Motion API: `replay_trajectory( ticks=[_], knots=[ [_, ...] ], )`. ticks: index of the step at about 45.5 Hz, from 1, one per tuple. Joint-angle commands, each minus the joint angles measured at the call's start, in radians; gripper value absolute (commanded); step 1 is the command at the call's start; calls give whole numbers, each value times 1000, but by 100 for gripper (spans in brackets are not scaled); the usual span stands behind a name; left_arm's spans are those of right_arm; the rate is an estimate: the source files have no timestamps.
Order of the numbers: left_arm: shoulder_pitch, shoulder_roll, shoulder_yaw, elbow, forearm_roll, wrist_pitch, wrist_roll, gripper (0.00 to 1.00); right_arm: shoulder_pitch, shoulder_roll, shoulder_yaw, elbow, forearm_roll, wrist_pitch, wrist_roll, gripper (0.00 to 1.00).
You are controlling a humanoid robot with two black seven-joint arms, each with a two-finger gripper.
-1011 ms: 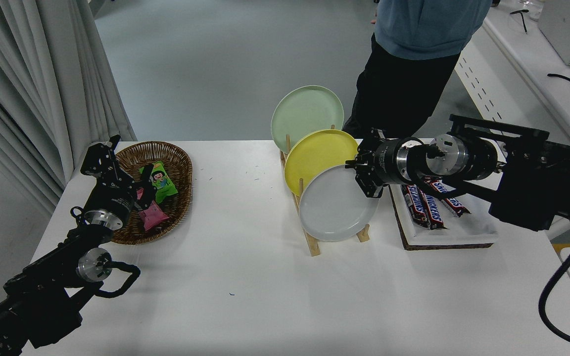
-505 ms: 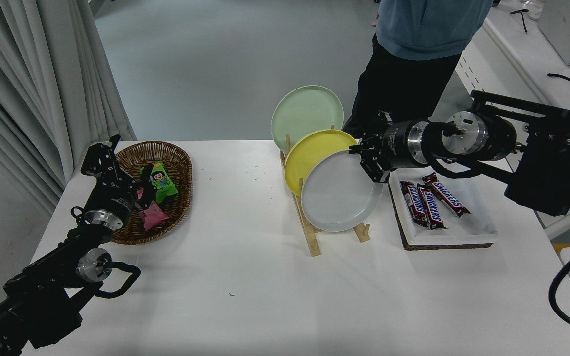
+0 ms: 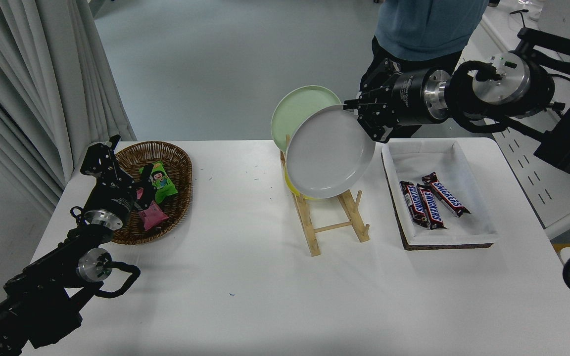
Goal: Place the plate on the table
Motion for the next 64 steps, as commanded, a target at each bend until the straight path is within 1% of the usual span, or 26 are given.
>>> replay_trajectory(
  ticks=[1, 13, 21, 36, 44, 51, 59, 64],
  knots=[
    [0, 0, 0, 0, 0, 0, 0, 100, -3, 48, 94, -7, 81, -134, -11, 0],
    [0, 0, 0, 0, 0, 0, 0, 100, -91, 171, 214, 2, 95, -344, -8, 0],
    [0, 0, 0, 0, 0, 0, 0, 100, -126, 234, 211, 5, 109, -424, -5, 0],
    [0, 0, 0, 0, 0, 0, 0, 100, -183, 243, 169, 5, 241, -424, -2, 0],
    [0, 0, 0, 0, 0, 0, 0, 100, -189, 298, 161, -5, 304, -424, -2, 0],
    [0, 0, 0, 0, 0, 0, 0, 100, -213, 323, 165, -33, 308, -424, -2, 0],
    [0, 0, 0, 0, 0, 0, 0, 100, -261, 390, 174, -148, 308, -424, -2, 0],
    [0, 0, 0, 0, 0, 0, 0, 100, -307, 392, 161, -157, 298, -424, -2, 0]
  ],
)
